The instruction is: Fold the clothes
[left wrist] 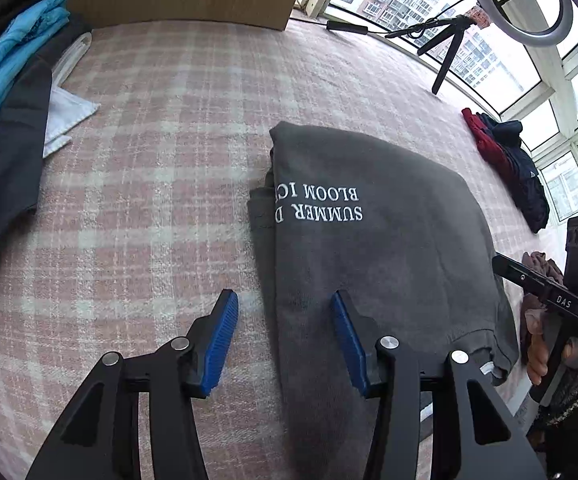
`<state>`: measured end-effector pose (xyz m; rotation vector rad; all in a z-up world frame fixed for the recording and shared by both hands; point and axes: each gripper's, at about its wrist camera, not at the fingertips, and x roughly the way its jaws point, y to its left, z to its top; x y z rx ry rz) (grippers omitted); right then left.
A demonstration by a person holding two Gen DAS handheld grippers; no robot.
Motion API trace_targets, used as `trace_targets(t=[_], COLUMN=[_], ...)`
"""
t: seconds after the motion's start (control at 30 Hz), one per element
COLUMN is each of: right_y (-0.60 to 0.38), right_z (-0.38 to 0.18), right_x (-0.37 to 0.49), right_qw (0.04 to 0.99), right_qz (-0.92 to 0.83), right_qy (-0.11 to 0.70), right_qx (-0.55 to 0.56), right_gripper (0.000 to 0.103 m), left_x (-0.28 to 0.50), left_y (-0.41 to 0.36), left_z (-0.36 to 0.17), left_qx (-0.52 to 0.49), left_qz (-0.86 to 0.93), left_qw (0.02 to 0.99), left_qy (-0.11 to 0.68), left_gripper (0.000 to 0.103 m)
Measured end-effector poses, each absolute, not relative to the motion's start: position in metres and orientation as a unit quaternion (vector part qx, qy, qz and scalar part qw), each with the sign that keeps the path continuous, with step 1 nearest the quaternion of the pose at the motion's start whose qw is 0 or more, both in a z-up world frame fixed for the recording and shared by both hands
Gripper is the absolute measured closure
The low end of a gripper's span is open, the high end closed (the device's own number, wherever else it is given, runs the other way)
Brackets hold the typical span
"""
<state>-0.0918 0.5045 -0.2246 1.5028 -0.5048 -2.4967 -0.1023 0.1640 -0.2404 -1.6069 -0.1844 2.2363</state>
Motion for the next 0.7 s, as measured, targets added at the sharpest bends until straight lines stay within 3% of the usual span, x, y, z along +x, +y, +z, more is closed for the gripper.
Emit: trace_targets(t=[0.07,0.3,0.37,0.43,0.7], right_y=[0.498,0.482,0.483,0.477,0.456], right_z=[-0.225,-0.226,-0.226,-0.225,-0.225], right_x=[-0.090,-0.088,-0.088,-0.089,-0.094], right_qw=[0.093,0.110,0.127,0.145,0.149], right_qz=[-0.846,-0.857,-0.854,-0.851,-0.850], right_qy=[-0.158,-0.104,-0.112,-0.103,-0.054], right_qx=[0.501,0.492,0.492,0.494,0.503], right_gripper=[0.024,0.022,0.026,0.038,0.039], left_x=[-0.103,-0.098,-0.096,-0.095,-0.094], left_y=[0.171,0.191,0.197,0.198,0.205], left_z=[-0.241,-0.240,-0.240,-0.239,-0.238], left_qx=[-0.572,-0.572,-0.569,-0.569,-0.566], left_qz=[0.796,0.793,0.793,0.793,0.795], left_qw=[0.189,0.210,0.216,0.220,0.217], left_qy=[-0.052,-0.016,-0.001,0.006,0.008], left_gripper=[0.055,0.053,0.055,0.059,0.065])
